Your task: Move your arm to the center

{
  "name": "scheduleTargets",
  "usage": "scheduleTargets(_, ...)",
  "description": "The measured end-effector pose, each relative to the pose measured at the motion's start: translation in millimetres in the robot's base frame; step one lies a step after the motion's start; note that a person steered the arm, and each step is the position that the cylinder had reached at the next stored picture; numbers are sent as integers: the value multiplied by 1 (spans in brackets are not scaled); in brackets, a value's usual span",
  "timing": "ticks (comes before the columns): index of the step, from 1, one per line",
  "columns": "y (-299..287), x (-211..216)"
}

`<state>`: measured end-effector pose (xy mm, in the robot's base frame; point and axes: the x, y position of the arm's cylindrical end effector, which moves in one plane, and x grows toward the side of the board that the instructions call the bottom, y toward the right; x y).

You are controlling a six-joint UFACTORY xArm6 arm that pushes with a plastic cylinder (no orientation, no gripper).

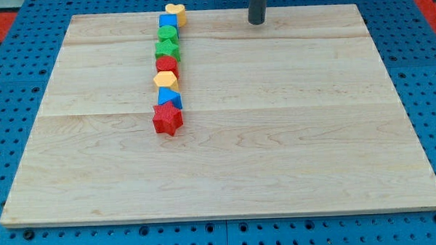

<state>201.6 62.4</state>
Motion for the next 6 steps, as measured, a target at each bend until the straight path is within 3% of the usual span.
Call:
scheduleTargets(4,-53,-3)
scheduleTargets(5,-12,54)
scheduleTargets(6,-12,151)
